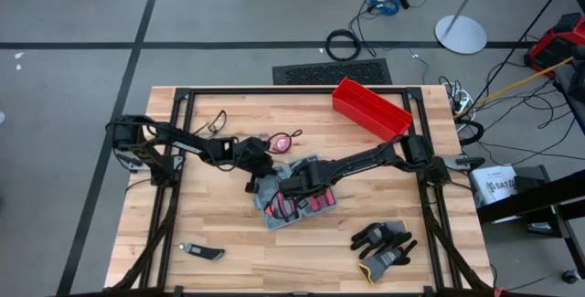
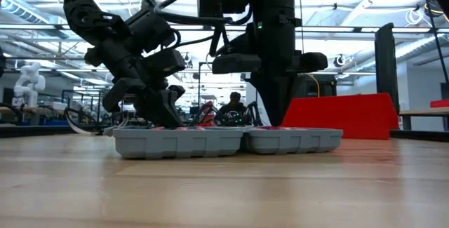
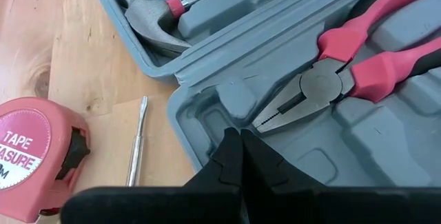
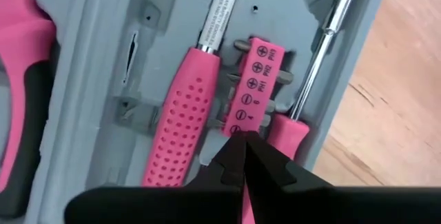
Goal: Prefit tool cases
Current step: Put the screwdriver bits into the toolbox
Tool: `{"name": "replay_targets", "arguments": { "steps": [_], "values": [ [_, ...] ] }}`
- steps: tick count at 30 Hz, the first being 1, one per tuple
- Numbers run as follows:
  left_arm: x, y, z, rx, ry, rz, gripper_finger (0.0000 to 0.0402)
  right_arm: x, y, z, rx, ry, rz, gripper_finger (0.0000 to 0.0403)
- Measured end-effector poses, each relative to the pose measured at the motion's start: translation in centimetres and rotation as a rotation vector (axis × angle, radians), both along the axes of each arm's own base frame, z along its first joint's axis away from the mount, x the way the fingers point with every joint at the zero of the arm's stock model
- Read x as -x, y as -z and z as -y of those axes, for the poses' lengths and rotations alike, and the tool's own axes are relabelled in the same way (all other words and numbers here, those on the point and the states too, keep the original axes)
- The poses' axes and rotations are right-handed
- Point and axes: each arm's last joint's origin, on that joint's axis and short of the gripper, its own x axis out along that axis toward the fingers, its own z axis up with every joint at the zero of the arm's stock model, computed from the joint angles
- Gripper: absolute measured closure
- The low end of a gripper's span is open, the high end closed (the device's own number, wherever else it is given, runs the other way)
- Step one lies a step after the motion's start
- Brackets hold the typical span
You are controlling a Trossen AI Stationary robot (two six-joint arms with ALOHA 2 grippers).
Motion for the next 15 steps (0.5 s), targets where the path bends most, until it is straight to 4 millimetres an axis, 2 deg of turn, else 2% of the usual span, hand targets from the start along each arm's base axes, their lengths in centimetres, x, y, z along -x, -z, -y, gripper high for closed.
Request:
{"name": "replay_targets", "arguments": {
  "steps": [10, 15],
  "values": [
    [0.0, 0.0, 0.0, 0.0, 0.0, 0.0, 0.0402, 0.17, -0.02, 0.04, 0.011, 0.003, -0.016, 0.0403],
    [0.0, 0.0, 0.0, 0.0, 0.0, 0.0, 0.0402, 0.02, -0.28, 0.74, 0.05, 0.016, 0.0, 0.0403]
  ]
}}
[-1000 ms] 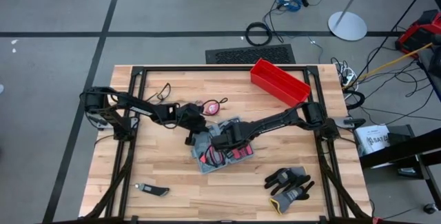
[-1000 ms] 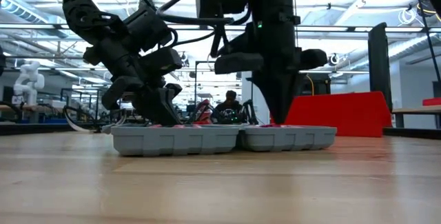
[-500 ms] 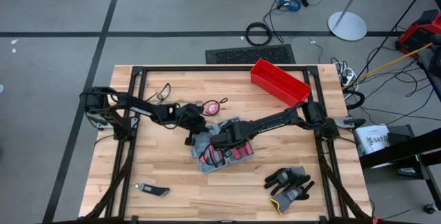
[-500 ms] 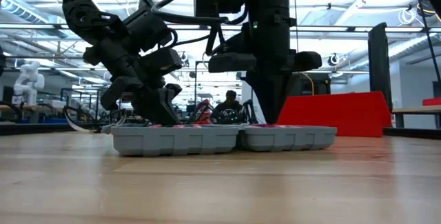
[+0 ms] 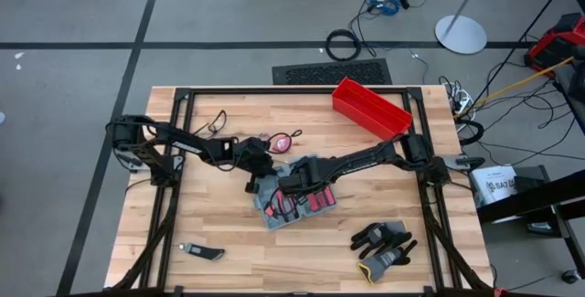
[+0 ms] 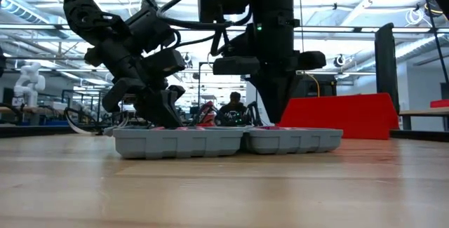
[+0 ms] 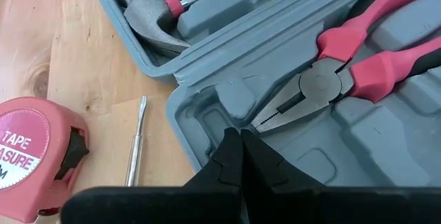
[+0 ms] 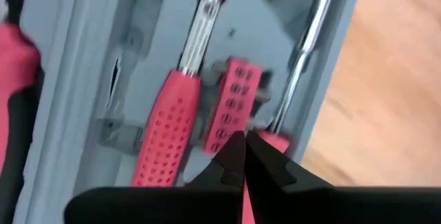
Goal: Prefit tool cases
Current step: Put the screwdriver bits into the toolbox
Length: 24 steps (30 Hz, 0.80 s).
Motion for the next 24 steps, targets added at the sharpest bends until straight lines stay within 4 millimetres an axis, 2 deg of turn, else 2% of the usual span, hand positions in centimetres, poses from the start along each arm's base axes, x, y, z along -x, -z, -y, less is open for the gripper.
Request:
{"name": "replay_targets", "arguments": {
  "steps": [4, 13, 18, 24],
  "values": [
    [0.0, 0.0, 0.0, 0.0, 0.0, 0.0, 0.0402, -0.5, -0.7, 0.8, 0.003, -0.013, 0.038, 0.0403],
    [0.0, 0.0, 0.0, 0.0, 0.0, 0.0, 0.0402, -0.9, -0.3, 1.9, 0.002, -0.035, 0.037, 0.0403],
    [0.0, 0.0, 0.0, 0.0, 0.0, -0.001, 0.0402, -1.5, -0.3, 2.4, 0.001, -0.051, 0.092, 0.0403],
    [0.0, 0.0, 0.0, 0.0, 0.0, -0.002, 0.0402, -1.7, 1.1, 2.3, 0.004, -0.062, 0.048, 0.0403]
  ]
}}
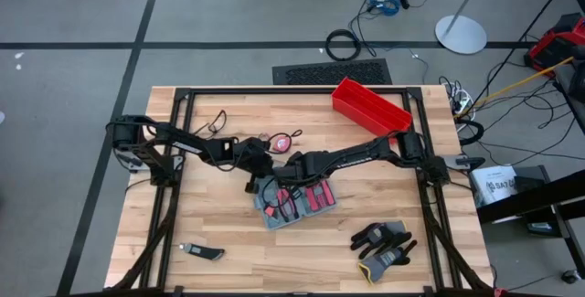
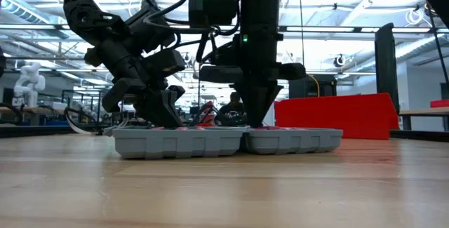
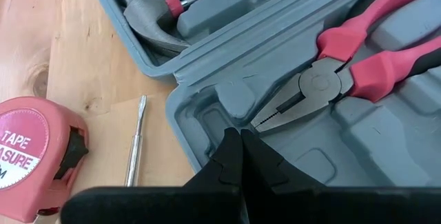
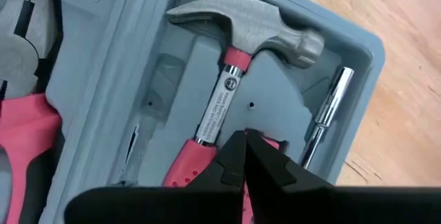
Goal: Prefit tool cases
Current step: Put the screwdriver bits into the toolbox
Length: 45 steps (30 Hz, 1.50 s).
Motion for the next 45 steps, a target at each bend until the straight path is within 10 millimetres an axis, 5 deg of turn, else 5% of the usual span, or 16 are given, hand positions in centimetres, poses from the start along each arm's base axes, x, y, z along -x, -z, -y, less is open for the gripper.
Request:
{"name": "replay_targets", "arguments": {
  "steps": [19, 29, 45],
  "values": [
    [0.0, 0.0, 0.0, 0.0, -0.001, -0.001, 0.0402, 0.2, -0.7, -0.4, -0.008, -0.007, 0.02, 0.0403],
    [0.0, 0.0, 0.0, 0.001, -0.002, -0.002, 0.0402, 1.6, -3.3, -3.2, -0.063, 0.009, 0.04, 0.0403],
    [0.0, 0.0, 0.0, 0.002, -0.004, -0.003, 0.0402, 1.3, -0.3, -2.2, -0.035, -0.005, -0.089, 0.0403]
  ]
}}
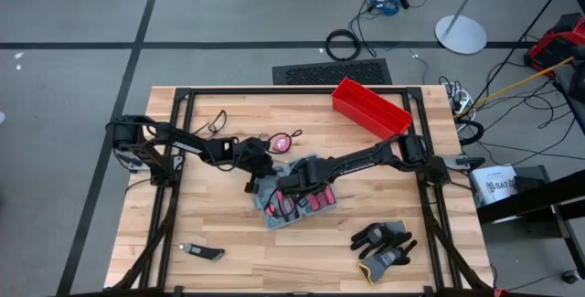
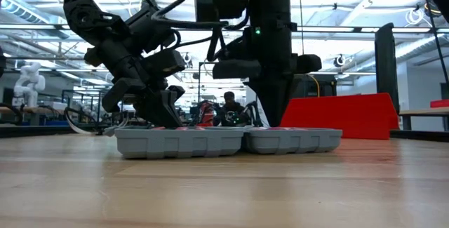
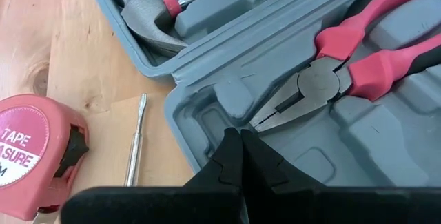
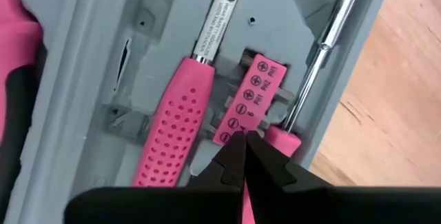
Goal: Prefit tool cases
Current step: Put the screwdriver bits into the toolbox
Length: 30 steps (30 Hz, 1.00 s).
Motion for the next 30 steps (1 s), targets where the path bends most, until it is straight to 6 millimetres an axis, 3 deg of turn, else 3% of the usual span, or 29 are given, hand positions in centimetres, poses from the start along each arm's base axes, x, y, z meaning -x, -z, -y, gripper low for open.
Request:
{"name": "replay_targets", "arguments": {
  "steps": [12, 30],
  "values": [
    [0.0, 0.0, 0.0, 0.0, -0.001, 0.0, 0.0402, 0.1, -0.4, 0.7, 0.004, 0.002, -0.005, 0.0403],
    [0.2, 0.2, 0.0, 0.0, 0.002, -0.028, 0.0402, -0.1, 2.1, 1.9, -0.038, -0.101, -0.029, 0.0403]
  ]
}}
